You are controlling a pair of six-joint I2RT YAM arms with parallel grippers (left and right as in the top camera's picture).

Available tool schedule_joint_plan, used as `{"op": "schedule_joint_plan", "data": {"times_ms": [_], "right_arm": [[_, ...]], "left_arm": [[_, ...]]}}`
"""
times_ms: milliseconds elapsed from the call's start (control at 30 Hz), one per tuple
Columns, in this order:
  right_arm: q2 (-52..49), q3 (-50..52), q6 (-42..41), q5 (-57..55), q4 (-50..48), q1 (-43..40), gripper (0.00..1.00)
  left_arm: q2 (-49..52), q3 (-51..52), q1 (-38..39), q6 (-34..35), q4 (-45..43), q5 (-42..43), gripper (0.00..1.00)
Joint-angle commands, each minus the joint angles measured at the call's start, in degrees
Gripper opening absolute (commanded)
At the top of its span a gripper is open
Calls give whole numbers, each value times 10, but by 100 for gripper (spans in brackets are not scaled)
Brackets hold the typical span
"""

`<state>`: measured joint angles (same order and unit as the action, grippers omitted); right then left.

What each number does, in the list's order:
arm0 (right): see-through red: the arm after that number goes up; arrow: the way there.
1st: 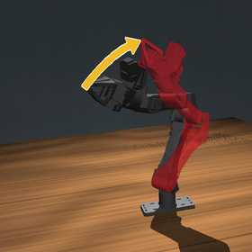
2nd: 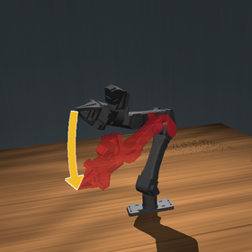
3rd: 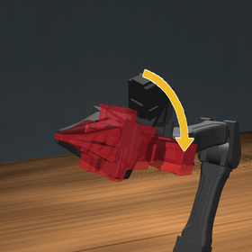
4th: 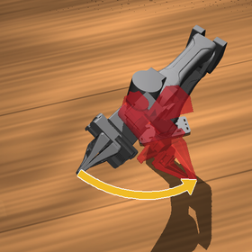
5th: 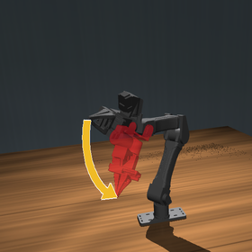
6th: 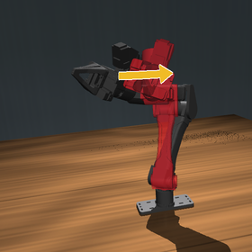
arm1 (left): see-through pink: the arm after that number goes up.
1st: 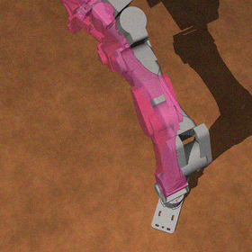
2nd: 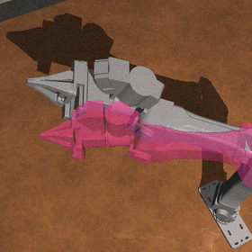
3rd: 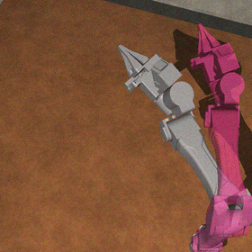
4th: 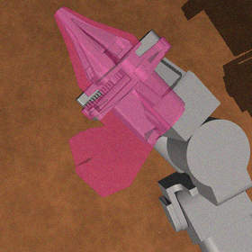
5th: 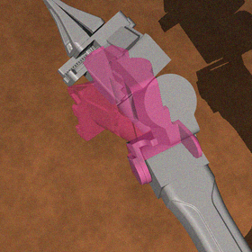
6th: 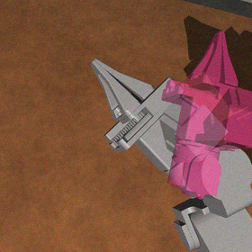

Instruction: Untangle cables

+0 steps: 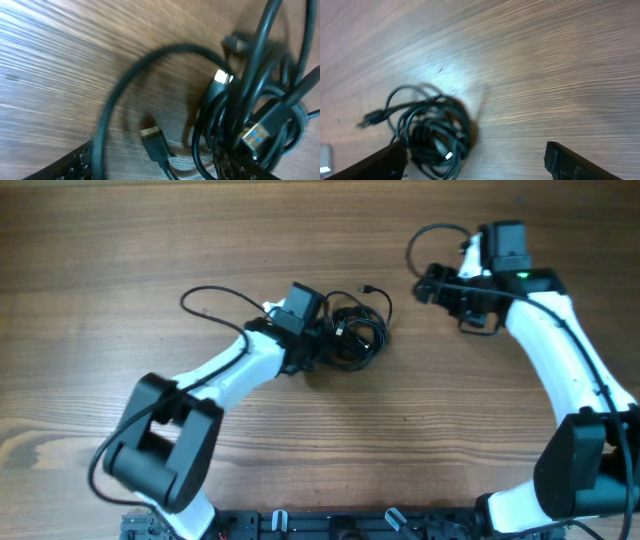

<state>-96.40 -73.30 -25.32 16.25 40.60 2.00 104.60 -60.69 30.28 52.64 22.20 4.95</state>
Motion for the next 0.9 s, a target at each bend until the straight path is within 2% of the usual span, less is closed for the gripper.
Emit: {"op": "schedule_joint_plan", "data": {"times_ms": [0, 67, 133, 367, 433, 467, 500, 567, 667, 800, 867], "right_arm": [[9, -12, 8, 10, 6, -18, 90], [9, -12, 16, 9, 10, -17, 90], [9, -12, 28, 10, 13, -17, 90], [9, -12, 40, 10, 15, -17, 90], [9, -12, 43, 12, 15, -17, 90], [9, -12, 44, 18, 15, -17, 90], [9, -12, 44, 26, 15, -17, 90], [9, -12, 72, 56, 13, -16, 90], [9, -12, 130, 113, 9, -13, 90], [9, -12, 215, 246, -2, -9, 90], [9, -12, 234, 322, -8, -9, 89]], "left_arm": [[13, 4, 11, -12, -16, -10, 73], [13, 4, 9, -11, -24, -10, 71], [13, 4, 9, -11, -34, -10, 59], [26, 4, 6, 19, -34, -27, 43], [26, 4, 5, 19, -33, -30, 31], [26, 4, 5, 18, -33, -31, 12], [26, 4, 4, 18, -33, -31, 4], [22, 3, 2, 16, -34, -31, 4], [-6, -5, -2, -25, -36, -24, 4], [-96, -53, -12, -146, -36, 51, 4], [-133, -74, -13, -168, -36, 88, 4]]}}
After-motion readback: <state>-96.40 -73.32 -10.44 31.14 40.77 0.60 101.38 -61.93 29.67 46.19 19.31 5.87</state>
